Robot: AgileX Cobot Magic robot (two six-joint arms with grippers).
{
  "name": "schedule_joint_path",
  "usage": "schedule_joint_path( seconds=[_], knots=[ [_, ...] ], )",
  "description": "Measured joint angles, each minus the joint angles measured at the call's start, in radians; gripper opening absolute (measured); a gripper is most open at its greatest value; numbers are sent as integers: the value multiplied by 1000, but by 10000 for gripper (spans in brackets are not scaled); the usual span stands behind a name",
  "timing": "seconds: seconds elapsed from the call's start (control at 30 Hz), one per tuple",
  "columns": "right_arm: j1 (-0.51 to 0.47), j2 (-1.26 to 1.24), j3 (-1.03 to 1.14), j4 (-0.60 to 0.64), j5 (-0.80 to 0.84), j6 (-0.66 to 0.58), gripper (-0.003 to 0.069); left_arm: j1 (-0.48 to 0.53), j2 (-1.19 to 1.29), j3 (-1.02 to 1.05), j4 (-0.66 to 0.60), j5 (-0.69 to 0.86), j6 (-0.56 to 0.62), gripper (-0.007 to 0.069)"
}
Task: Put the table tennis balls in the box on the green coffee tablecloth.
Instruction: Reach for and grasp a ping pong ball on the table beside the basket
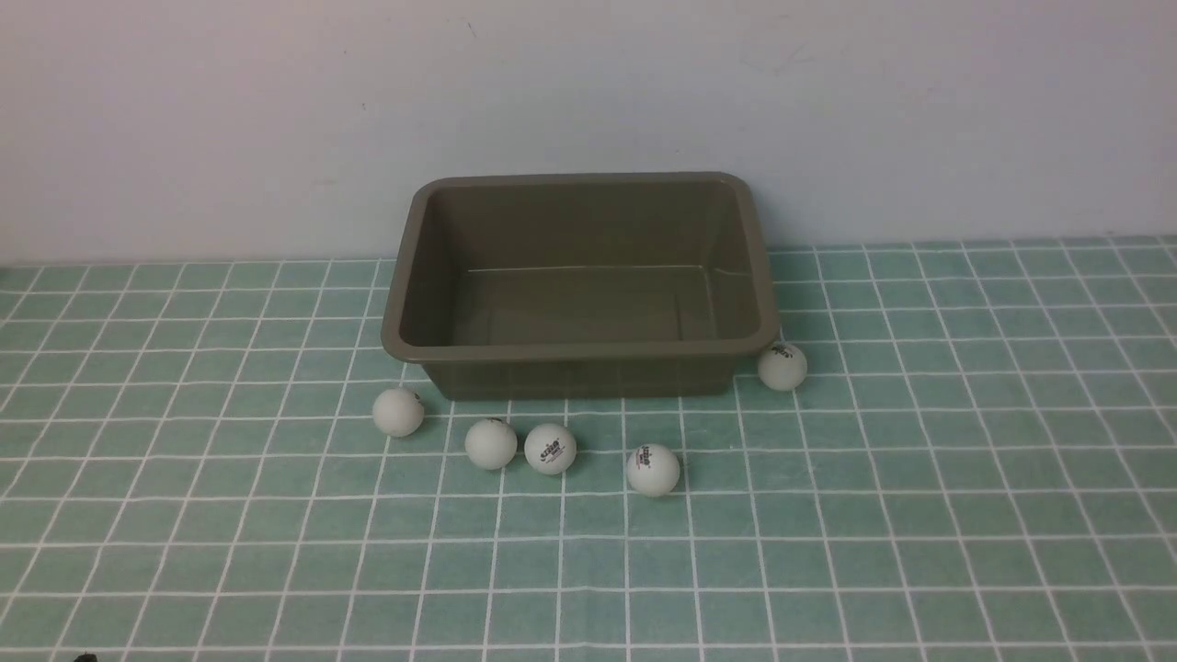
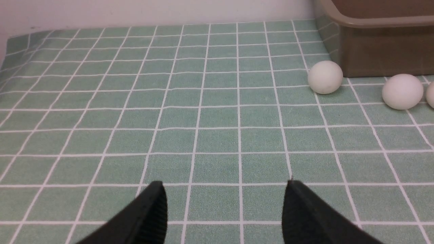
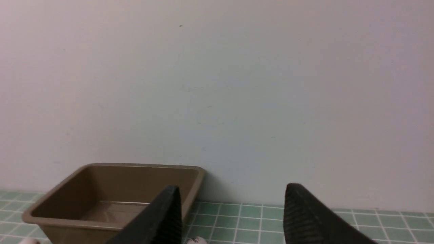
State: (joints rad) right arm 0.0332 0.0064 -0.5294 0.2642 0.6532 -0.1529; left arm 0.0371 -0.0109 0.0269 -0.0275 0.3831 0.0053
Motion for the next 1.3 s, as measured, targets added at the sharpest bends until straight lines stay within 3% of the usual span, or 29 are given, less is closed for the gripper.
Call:
schedule_joint_path(
  seconds=[0.53,0.7,0.97,1.17,1.3],
  knots=[
    [0,0,-1,28,37,0,379,0,0,1,10,-28,8,415],
    [0,0,-1,37,92,0,379,0,0,1,-185,-183,-115,415],
    [0,0,-1,39,127,0,379,0,0,1,-423,-285,-192,415],
    [0,0,-1,38,130,-62,379,-1,0,0,-539,-277,-183,415],
    [0,2,-1,39,129,-149,379,-8,0,-120,-549,-95,-61,415]
  ],
)
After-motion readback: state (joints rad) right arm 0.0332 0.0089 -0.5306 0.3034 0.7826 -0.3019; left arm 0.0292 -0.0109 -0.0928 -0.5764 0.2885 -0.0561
